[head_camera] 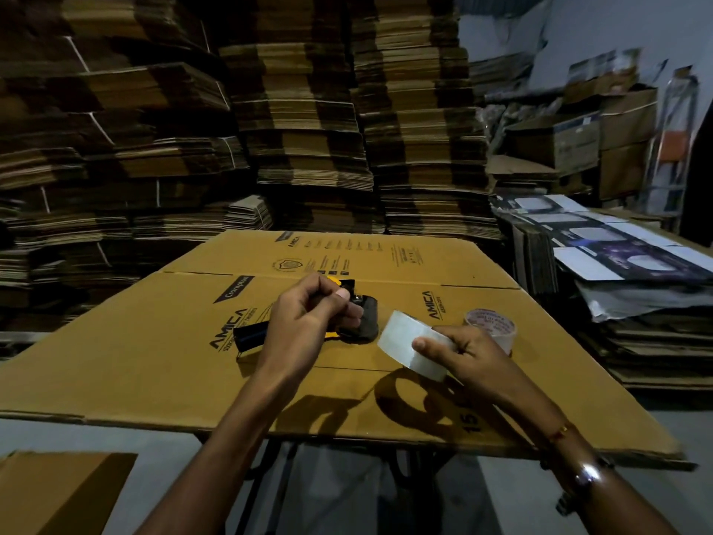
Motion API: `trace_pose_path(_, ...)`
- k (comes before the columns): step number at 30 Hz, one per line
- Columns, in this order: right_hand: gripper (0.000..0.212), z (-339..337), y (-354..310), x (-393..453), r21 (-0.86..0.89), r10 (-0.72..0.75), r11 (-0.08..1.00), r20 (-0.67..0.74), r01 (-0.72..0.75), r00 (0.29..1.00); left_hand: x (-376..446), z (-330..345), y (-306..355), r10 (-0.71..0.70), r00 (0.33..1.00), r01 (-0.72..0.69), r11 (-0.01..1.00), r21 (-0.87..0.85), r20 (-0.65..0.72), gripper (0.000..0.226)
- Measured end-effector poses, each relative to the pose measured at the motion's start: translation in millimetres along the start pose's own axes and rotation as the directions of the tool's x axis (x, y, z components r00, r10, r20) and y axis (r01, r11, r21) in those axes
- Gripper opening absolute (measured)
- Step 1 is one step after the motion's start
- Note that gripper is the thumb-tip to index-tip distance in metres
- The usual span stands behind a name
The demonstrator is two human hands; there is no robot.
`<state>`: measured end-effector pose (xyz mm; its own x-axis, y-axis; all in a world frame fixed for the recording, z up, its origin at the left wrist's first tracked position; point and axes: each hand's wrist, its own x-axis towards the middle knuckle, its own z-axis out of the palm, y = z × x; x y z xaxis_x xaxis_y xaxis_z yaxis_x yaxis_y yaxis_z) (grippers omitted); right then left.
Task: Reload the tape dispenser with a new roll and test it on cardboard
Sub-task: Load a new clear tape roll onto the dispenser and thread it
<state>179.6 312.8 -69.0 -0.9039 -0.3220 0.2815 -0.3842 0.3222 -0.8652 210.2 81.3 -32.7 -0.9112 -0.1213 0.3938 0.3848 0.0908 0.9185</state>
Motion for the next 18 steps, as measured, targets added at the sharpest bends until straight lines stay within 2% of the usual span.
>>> trace_pose_path(4, 0.056, 2, -1, 3, -0.080, -0.012, 0.997, -0.015, 0.011, 1.000, -10, 9, -4, 0.120, 0.991, -0.129, 0.980, 0.151, 0.063, 0.013)
trace_pose_path(7, 0.071, 3, 3, 8, -0.218, -0.042, 0.975, 0.000, 0.041, 0.999, -15, 15, -13, 0.215, 0.968, -0.248, 0.909, 0.334, 0.131, 0.018)
trace_pose_path(11, 0.071, 2, 11, 11, -0.316, -0.065, 0.947, -0.006, 0.060, 0.998, -18, 21, -19, 0.273, 0.949, -0.315, 0.845, 0.432, 0.159, 0.020)
trace_pose_path(13, 0.073, 3, 12, 11, -0.385, -0.089, 0.920, -0.012, 0.077, 0.996, -19, 22, -21, 0.220, 0.962, -0.268, 0.865, 0.423, 0.161, 0.018)
trace_pose_path(16, 0.062, 4, 15, 13, -0.476, -0.134, 0.873, -0.031, 0.103, 0.990, -16, 21, -27, 0.030, 0.979, -0.084, 0.961, 0.264, 0.203, 0.016)
trace_pose_path(18, 0.057, 6, 17, 15, -0.526, -0.147, 0.843, -0.033, 0.108, 0.989, -14, 20, -31, -0.020, 0.975, -0.024, 0.981, 0.193, 0.222, 0.022)
